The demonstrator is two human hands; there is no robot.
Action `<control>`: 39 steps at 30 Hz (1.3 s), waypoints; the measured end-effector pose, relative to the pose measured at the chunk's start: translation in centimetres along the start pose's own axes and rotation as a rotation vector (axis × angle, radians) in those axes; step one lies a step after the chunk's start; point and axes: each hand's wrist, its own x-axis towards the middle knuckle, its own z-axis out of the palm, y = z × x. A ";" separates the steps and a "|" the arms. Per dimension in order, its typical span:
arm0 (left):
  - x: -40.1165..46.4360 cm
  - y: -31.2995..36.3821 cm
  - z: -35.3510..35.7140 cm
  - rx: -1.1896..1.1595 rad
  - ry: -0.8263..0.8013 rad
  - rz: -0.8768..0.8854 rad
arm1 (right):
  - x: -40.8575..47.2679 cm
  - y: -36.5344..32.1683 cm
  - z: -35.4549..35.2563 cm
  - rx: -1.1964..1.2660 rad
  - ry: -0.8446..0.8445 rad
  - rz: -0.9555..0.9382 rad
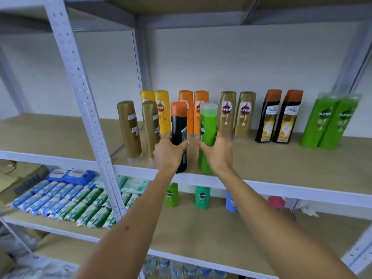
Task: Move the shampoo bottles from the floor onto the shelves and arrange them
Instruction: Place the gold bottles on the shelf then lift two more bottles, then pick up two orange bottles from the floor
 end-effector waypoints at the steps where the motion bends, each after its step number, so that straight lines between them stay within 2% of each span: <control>1: 0.2 -0.1 0.3 0.014 0.008 0.002 | 0.2 0.0 0.4 -0.011 0.015 0.000; 7: 1.6 -0.2 2.1 0.004 -0.003 0.005 | 1.2 -0.4 1.7 -0.002 -0.001 -0.016; 9: 1.7 -0.7 2.3 -0.018 -0.037 -0.020 | 1.0 0.4 1.9 0.067 -0.068 -0.009; 13: 0.7 -3.3 2.8 -0.045 -0.194 -0.076 | -0.3 4.3 3.7 0.369 -0.328 0.042; 18: 0.1 -4.9 3.4 -0.027 -0.177 -0.073 | 1.0 5.7 4.6 0.361 -0.386 -0.004; 25: 1.0 -5.0 4.1 -0.002 -0.148 -0.109 | 1.8 5.5 6.4 0.317 -0.341 0.022; 33: 1.3 -5.6 4.0 0.089 -0.209 -0.112 | 1.6 5.6 6.2 0.284 -0.351 0.051; 37: -0.8 -6.4 3.7 0.170 -0.127 -0.045 | -0.3 5.8 4.7 0.065 -0.277 0.055; 39: -2.8 -7.8 3.8 0.202 -0.069 0.081 | -2.4 6.0 3.8 -0.080 -0.193 -0.045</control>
